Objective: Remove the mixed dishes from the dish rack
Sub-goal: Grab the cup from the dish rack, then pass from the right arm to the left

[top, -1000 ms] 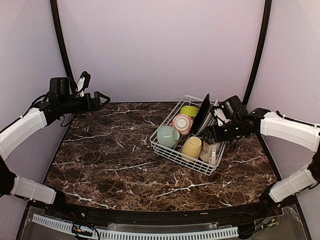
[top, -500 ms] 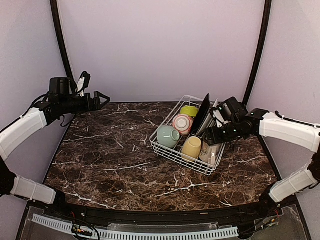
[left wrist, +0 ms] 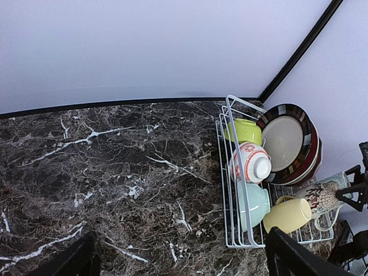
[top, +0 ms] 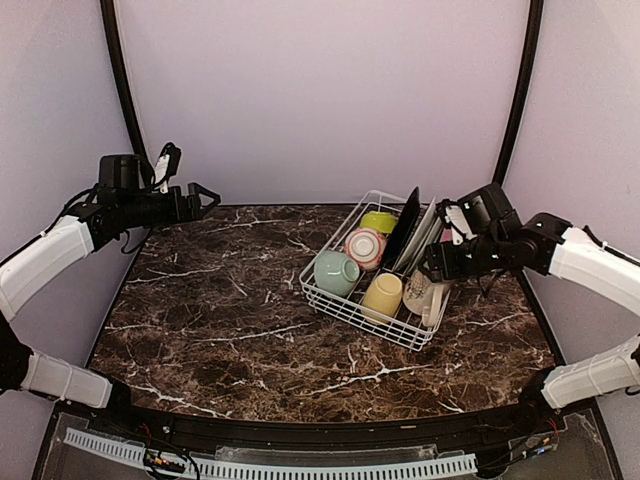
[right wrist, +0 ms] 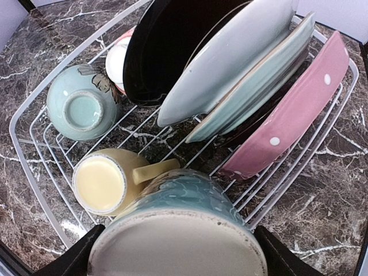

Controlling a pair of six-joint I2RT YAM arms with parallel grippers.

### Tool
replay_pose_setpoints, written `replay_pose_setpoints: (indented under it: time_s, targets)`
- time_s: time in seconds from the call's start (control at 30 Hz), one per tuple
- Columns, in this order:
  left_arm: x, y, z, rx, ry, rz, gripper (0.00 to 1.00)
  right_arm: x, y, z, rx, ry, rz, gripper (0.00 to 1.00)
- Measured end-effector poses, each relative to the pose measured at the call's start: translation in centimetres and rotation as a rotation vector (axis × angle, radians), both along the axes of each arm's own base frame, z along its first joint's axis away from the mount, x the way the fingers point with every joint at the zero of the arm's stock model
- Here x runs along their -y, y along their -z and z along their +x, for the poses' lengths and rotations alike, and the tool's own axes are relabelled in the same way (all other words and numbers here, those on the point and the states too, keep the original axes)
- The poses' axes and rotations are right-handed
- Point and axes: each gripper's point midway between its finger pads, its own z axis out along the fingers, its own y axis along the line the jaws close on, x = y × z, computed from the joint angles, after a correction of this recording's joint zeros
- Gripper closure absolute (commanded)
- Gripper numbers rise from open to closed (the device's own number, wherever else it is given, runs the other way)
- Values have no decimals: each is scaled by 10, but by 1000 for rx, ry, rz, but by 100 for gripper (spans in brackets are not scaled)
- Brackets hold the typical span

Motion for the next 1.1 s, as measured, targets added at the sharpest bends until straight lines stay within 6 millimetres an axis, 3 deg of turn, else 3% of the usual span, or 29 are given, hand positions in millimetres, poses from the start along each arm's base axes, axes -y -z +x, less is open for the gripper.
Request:
replay_pose_setpoints:
  time_s: [0.17,0.3,0.43,0.67,0.9,1.1]
  targets:
    - [0,0,0,0,0,0,1,0,-16,2,26,7,13,69]
    - [0,0,0,0,0,-1,1,0,-38,4,61,15,40,76]
    - [0,0,0,-1,2,-3,1,-2,-62,3,102,20,96,89]
    - [2,0,-1,-8,9,-14,1,-16,-94,5,137,5,222,100]
    - [17,-3,-3,-35,71,-99,1,-57,-107,25,129,-23,426,100]
    - [61,-2,-12,-72,255,-332,1,-106,-113,53,109,-70,642,100]
